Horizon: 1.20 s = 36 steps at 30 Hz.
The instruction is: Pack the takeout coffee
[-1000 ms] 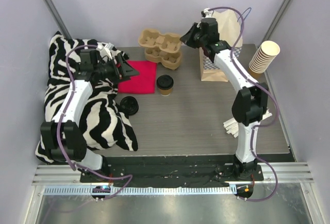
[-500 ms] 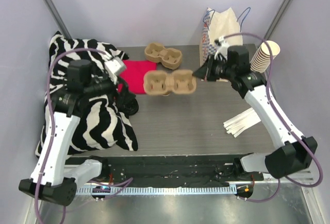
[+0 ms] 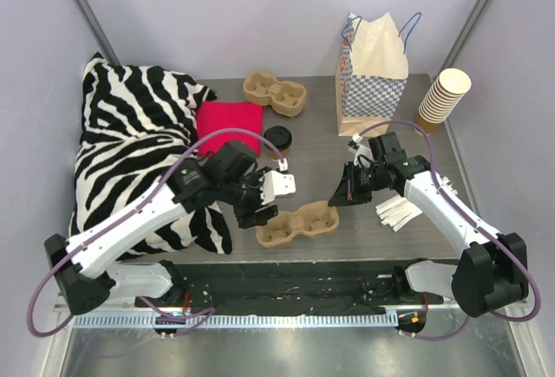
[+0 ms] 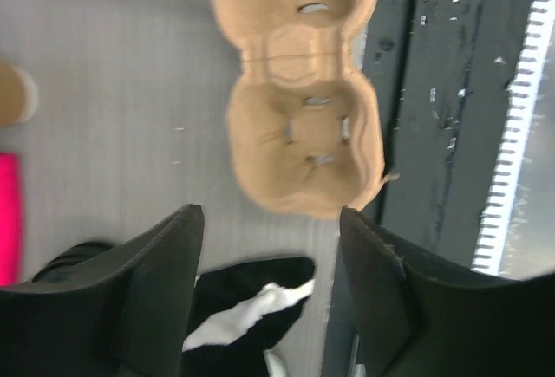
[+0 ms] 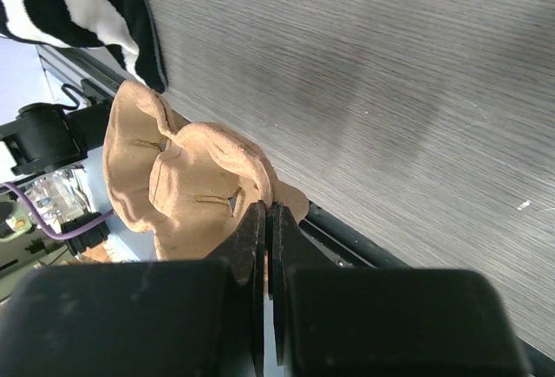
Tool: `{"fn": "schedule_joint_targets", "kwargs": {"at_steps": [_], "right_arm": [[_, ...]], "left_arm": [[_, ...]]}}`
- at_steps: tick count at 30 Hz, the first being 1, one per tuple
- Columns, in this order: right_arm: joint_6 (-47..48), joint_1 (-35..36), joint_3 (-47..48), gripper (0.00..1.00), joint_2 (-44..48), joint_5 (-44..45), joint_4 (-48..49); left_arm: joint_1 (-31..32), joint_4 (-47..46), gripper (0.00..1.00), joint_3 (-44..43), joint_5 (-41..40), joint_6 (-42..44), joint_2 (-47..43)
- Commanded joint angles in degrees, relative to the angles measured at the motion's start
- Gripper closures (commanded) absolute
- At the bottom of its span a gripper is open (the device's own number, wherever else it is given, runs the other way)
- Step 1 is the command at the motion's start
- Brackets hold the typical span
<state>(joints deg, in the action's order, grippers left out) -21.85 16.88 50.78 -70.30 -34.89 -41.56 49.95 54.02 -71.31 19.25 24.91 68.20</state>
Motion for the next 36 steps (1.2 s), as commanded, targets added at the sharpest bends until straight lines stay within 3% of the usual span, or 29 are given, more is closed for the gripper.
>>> {"fn": "schedule_joint_targets", "kwargs": {"at_steps": [1, 5, 10, 26, 32, 36], "right_arm": [[-1.7, 0.2, -0.1, 0.99, 1.2, -2.4, 2.3], [-2.1, 0.2, 0.0, 0.99, 0.3, -2.7, 2.4], [-2.2, 0.2, 0.3, 0.99, -0.4, -2.8, 2.4], [-2.5, 0.2, 0.5, 0.99, -0.3, -3.8, 2.5], [-2.4, 0.2, 0.5, 0.99, -0.2, -3.8, 2.6], [-2.5, 0.2, 0.6, 0.99, -0.3, -3.8, 2.5]], "left_arm": [[1.1, -2.4, 0.42, -1.7, 2.8, -8.4, 4.7], [2.6, -3.1, 0.5, -2.8, 8.3, -12.2, 7.9], [3.7, -5.1, 0.5, -2.2, 12.6, -15.4, 9.7], [4.3, -6.4, 0.49, -2.5, 15.5, -18.3, 15.3], [4.2, -6.5, 0.58, -1.9, 15.5, -18.3, 15.3], [4.2, -6.1, 0.57, -1.1, 14.9, -18.3, 15.3]]}}
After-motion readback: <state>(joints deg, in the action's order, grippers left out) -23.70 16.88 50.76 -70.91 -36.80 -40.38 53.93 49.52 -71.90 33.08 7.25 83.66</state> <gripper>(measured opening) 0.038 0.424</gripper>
